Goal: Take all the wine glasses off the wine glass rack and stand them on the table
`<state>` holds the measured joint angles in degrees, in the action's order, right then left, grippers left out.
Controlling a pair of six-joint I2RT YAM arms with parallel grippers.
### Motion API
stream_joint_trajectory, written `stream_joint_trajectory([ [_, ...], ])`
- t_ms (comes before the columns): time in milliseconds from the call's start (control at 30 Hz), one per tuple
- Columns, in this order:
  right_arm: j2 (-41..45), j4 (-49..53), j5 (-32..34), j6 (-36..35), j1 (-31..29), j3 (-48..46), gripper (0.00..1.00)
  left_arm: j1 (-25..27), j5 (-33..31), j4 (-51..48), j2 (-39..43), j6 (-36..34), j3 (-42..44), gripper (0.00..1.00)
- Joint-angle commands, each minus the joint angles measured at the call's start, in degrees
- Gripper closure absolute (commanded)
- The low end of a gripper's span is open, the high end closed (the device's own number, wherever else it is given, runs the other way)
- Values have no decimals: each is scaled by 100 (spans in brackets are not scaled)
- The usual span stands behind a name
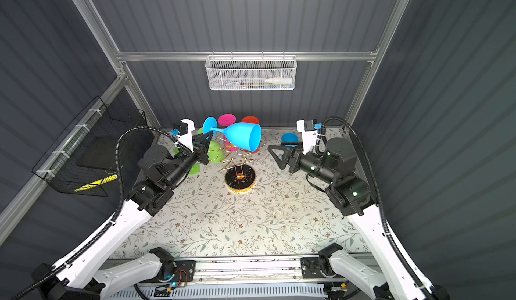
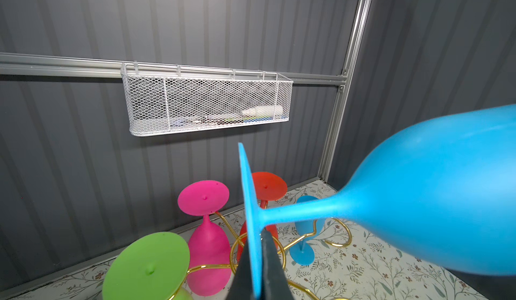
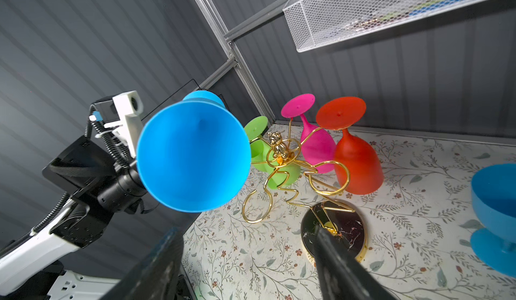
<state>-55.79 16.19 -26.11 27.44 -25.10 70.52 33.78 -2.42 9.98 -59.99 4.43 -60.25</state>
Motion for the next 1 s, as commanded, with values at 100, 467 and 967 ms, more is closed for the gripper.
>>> stream_joint_trajectory([
  [100, -354, -372, -73, 198, -58, 227, 30, -3, 6, 180, 97, 126, 5, 100],
  [467, -738, -671, -97, 348, -344, 472, 30, -3, 5, 223, 128, 197, 65, 100],
  [967, -1426, -935, -52, 451, -596, 769, 66, -8, 40, 237, 172, 273, 91, 100],
])
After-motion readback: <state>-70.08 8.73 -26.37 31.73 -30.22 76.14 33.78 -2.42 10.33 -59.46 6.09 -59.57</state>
